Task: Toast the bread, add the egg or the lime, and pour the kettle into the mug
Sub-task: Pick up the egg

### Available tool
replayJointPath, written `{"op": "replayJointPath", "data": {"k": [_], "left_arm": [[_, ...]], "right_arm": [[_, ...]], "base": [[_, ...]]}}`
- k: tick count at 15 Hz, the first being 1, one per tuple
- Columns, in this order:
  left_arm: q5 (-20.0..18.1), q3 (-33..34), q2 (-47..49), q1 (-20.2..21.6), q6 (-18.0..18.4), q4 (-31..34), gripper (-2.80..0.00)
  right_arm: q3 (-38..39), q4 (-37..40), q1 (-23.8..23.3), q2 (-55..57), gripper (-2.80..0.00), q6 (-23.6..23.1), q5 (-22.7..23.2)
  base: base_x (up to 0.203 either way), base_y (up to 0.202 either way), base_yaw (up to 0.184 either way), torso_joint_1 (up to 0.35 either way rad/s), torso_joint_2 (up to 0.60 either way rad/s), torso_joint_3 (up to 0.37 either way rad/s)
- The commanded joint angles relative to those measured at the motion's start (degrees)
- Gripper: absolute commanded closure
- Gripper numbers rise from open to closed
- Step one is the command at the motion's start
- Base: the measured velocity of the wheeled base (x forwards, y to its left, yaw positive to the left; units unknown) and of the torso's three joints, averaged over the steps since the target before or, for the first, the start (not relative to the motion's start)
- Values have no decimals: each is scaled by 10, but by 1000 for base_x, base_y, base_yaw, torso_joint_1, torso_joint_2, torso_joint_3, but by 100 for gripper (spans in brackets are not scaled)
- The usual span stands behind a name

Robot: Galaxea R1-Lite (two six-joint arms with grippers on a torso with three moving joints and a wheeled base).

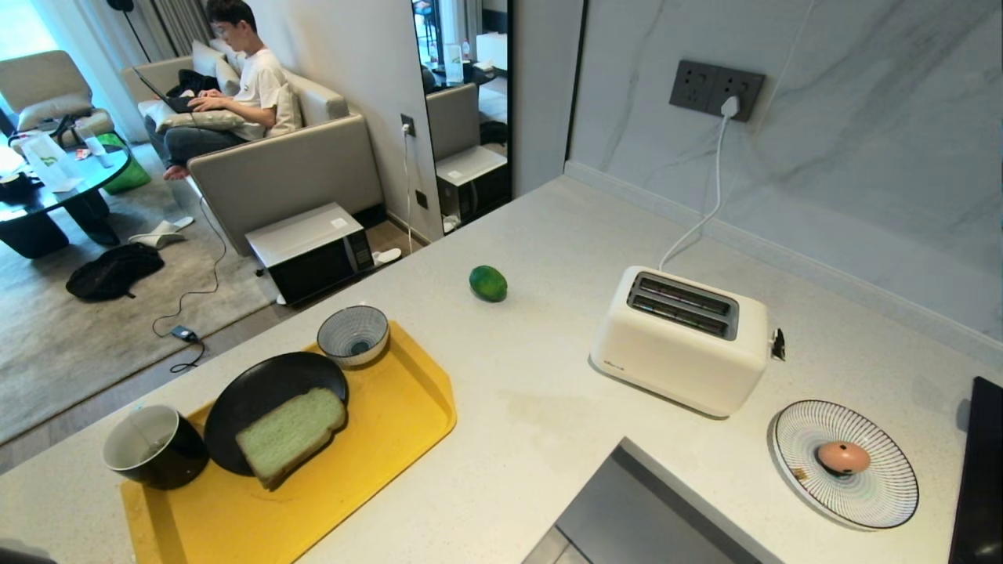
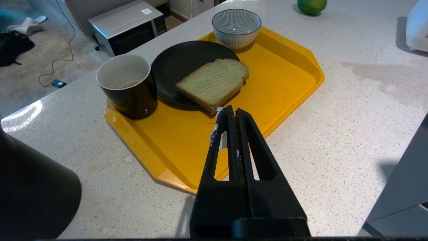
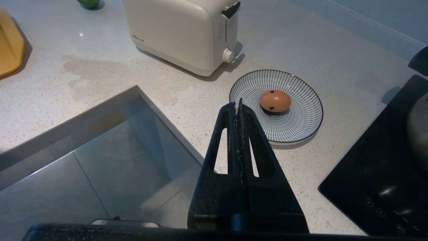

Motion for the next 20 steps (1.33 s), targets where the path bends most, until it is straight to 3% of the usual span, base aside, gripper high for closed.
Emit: {"op": "replayJointPath", "data": {"k": [1, 4, 7, 9, 11, 14, 15, 17, 18, 20], "left_arm": [[0, 0, 0, 0, 1, 0, 0], [-1, -1, 0, 0, 1, 0, 0], [-1, 0, 0, 0, 1, 0, 0], [-1, 0, 0, 0, 1, 0, 0], [1, -1, 0, 0, -2, 0, 0], [1, 0, 0, 0, -2, 0, 0], [1, 0, 0, 0, -2, 0, 0], [1, 0, 0, 0, -2, 0, 0], [1, 0, 0, 0, -2, 0, 0], [1, -1, 0, 0, -2, 0, 0]], "right_arm": [[0, 0, 0, 1, 0, 0, 0], [0, 0, 0, 1, 0, -5, -2], [-8, 22, -1, 1, 0, -60, 6], [-30, 51, -1, 7, 0, -67, 8], [-110, 84, -1, 63, 0, -59, 5], [-331, 200, -1, 215, 0, -53, -8], [-398, 278, 0, 270, 0, -83, -12], [-463, 403, 0, 354, 0, -254, -17], [-472, 429, 1, 398, 0, -312, -19], [-498, 462, 0, 504, 0, -351, -20]], "base": [[0, 0, 0, 0, 0, 0], [0, 0, 0, 0, 0, 0], [0, 0, 0, 0, 0, 0], [0, 0, 0, 0, 0, 0], [0, 0, 0, 0, 0, 0], [0, 0, 0, 0, 0, 0], [0, 0, 0, 0, 0, 0], [0, 0, 0, 0, 0, 0], [0, 0, 0, 0, 0, 0], [0, 0, 0, 0, 0, 0]]}}
